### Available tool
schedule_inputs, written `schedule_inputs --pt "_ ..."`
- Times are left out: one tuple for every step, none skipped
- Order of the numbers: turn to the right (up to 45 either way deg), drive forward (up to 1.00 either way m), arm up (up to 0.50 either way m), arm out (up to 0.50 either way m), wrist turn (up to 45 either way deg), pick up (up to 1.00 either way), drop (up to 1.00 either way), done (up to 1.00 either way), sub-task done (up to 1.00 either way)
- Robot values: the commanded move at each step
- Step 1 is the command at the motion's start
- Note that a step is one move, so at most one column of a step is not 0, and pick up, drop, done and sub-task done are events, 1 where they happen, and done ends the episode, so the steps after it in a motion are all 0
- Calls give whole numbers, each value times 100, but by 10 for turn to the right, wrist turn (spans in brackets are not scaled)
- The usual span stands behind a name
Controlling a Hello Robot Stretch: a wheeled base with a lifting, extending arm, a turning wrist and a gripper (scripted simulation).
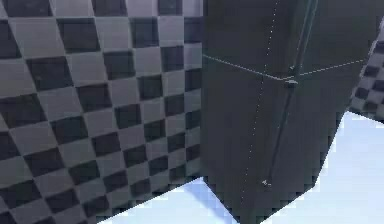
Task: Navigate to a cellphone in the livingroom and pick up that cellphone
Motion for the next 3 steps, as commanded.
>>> schedule_inputs --pt "450 0 0 0 0 0 0 0 0" --pt "450 0 0 0 0 0 0 0 0" --pt "210 0 0 0 0 0 0 0 0"
